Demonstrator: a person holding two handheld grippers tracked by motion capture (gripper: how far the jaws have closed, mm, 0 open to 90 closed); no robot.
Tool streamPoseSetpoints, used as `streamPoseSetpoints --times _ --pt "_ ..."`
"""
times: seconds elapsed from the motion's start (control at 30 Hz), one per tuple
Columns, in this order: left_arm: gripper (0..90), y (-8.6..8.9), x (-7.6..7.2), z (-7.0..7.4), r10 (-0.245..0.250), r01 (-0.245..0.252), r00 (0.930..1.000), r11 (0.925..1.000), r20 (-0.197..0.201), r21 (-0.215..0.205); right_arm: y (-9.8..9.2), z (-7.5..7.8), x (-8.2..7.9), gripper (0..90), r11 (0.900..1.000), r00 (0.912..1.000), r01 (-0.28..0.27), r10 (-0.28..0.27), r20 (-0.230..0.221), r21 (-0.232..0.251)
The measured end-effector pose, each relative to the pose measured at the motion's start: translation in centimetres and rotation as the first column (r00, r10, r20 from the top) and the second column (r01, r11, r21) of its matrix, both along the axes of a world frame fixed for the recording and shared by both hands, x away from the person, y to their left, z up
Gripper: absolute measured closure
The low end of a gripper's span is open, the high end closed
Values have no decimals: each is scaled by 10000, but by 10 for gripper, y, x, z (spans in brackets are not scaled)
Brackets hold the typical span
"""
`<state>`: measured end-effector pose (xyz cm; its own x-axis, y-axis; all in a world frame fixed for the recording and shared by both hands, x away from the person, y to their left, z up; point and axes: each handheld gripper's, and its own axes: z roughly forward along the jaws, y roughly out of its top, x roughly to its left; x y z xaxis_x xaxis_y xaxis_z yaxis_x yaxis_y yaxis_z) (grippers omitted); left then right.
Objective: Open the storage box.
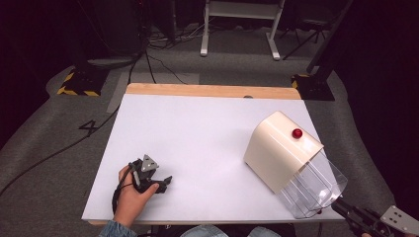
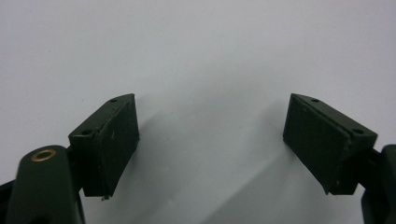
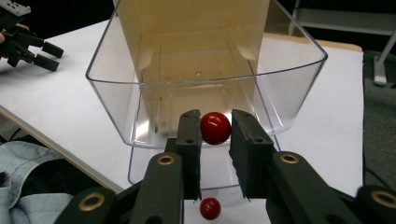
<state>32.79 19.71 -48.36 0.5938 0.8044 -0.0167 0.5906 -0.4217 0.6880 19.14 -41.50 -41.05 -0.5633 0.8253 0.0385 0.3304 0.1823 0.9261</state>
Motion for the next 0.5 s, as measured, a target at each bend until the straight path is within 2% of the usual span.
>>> streamPoseSetpoints --times 0.07,0.13,0.23,0.27,0.5 --pt "185 0 0 0 3 -3 10000 10000 -2 -3 0 -1 0 737 10000 10000 -11 11 -83 -43" --pt "185 0 0 0 9 -9 10000 10000 4 -5 -1 -3 2 697 9999 9996 27 -30 -288 -109" --pt "185 0 0 0 -13 13 10000 10000 4 1 0 -5 2 684 9999 9993 67 -72 -366 -145" --pt "185 0 0 0 -6 6 10000 10000 34 36 0 -6 2 654 9999 9991 72 -77 -416 -107" --pt "185 0 0 0 11 -11 10000 10000 8 -5 -3 0 -2 551 9997 9996 190 -193 -229 -142"
